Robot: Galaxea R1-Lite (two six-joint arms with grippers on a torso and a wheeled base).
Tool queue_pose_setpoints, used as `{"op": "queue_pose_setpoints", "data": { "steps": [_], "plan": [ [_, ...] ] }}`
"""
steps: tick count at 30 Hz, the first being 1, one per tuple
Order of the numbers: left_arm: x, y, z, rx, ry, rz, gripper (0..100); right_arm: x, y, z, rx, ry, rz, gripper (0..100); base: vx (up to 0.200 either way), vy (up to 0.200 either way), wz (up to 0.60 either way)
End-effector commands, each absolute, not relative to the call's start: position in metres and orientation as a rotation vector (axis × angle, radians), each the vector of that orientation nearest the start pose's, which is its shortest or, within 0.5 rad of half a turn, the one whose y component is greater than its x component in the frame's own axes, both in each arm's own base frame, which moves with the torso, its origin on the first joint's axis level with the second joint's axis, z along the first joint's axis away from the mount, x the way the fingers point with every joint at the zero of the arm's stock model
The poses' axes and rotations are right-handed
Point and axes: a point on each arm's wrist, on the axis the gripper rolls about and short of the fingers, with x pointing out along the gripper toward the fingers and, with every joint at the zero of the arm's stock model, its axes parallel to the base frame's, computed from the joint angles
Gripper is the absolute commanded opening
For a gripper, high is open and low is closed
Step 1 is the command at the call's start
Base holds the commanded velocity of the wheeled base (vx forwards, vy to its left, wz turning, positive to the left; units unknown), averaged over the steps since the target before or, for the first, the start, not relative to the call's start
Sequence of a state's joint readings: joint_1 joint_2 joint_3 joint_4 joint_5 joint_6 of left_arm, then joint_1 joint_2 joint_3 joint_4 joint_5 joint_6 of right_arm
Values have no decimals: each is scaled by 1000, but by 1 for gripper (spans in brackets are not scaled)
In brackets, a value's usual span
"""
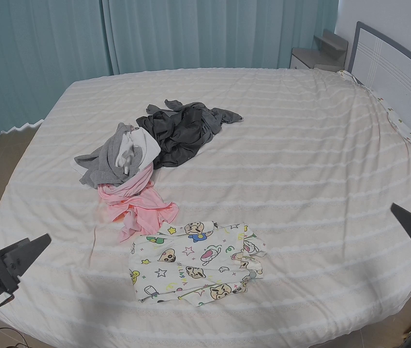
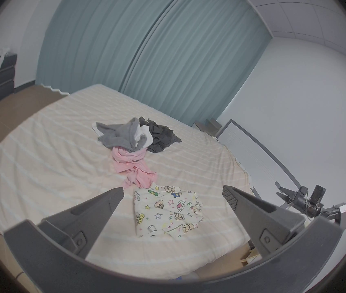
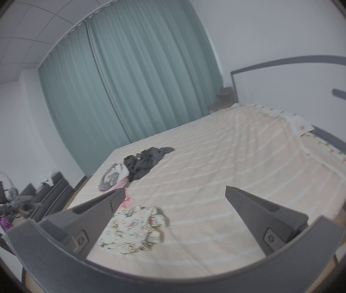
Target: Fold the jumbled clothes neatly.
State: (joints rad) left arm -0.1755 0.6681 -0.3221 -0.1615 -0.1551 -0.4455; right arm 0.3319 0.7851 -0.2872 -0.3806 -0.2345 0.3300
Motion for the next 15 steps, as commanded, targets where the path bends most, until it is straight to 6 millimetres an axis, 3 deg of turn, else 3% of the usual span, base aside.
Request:
{"op": "queue_pose_setpoints", "data": {
  "steps": [1,2,6,9,11,15],
  "plan": [
    [-45,5,143,-334,45,-120,100,-41,-3,139,214,-108,-216,100,0,0,0],
    [-45,6,143,-335,44,-105,100,-41,-3,137,209,-102,-212,100,0,0,0],
    [-32,7,111,-252,131,33,100,-36,-3,123,214,-57,-206,100,0,0,0],
    [-19,7,86,-144,120,82,100,-29,-2,93,128,-48,-109,100,0,0,0],
    [-16,7,85,-103,45,109,100,-23,-2,82,81,-63,-80,100,0,0,0],
    [-16,7,83,-77,33,227,100,-23,0,81,61,-51,-2,100,0,0,0]
  ]
}}
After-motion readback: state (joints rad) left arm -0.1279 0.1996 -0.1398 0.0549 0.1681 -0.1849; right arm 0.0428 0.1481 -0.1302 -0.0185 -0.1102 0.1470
